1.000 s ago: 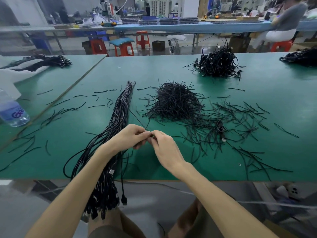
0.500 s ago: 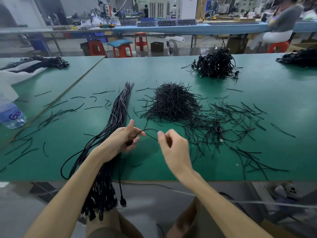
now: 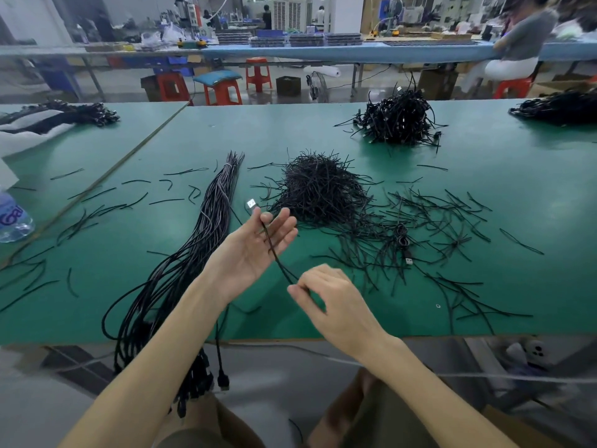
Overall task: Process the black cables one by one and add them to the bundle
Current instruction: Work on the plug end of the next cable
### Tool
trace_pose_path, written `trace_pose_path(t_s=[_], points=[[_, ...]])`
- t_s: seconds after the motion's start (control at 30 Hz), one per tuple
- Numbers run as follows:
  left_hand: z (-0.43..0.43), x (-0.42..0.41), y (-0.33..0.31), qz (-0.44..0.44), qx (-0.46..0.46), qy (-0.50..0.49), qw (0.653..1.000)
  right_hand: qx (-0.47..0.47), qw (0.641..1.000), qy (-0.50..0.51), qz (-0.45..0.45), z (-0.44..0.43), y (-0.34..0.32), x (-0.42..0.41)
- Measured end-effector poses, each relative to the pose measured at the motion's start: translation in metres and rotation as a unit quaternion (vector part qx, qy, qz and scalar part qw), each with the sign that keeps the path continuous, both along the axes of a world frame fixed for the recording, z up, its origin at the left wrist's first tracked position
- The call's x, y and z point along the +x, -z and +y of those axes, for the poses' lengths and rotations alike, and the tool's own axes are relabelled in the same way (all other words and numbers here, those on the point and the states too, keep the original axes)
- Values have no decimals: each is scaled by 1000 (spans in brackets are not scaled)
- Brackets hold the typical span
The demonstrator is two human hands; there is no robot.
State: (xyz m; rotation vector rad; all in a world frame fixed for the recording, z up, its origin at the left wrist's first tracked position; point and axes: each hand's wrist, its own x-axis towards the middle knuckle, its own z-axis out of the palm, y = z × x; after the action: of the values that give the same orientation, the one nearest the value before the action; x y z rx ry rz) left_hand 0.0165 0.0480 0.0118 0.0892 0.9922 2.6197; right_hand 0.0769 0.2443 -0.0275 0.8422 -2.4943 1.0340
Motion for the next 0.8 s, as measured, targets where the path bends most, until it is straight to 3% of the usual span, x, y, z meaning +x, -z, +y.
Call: trace_pose_path(t_s=[0.1,0.23,0.37,0.47,0.57,0.63,0.67,0.73,0.8], points=[[6,10,-9,0,70,98,993,2,998,15,-54,12,4,-1],[11,21,-16,116,-131,106,979,80,991,92,49,35,-4,-14],[16,27,-13,235,-344,121,901,180,975,134,0,50,-19,-30],[31,32,-1,320,-465,106,819,121,981,149,21,44,-32,-32],[41,31,12,320,-536,-47,780,-56,989,127,-58,29,-42,-28],[41,28,18,283,-502,-120,808,-152,978,119,-81,22,-48,-25],[42,28,20,246,-450,-133,848,-178,974,113,-86,18,-50,-23],[48,27,19,130,-273,-111,947,-185,975,78,-94,10,-50,-19],[50,25,12,-2,-70,-85,994,-152,982,30,-103,-2,-41,-13]])
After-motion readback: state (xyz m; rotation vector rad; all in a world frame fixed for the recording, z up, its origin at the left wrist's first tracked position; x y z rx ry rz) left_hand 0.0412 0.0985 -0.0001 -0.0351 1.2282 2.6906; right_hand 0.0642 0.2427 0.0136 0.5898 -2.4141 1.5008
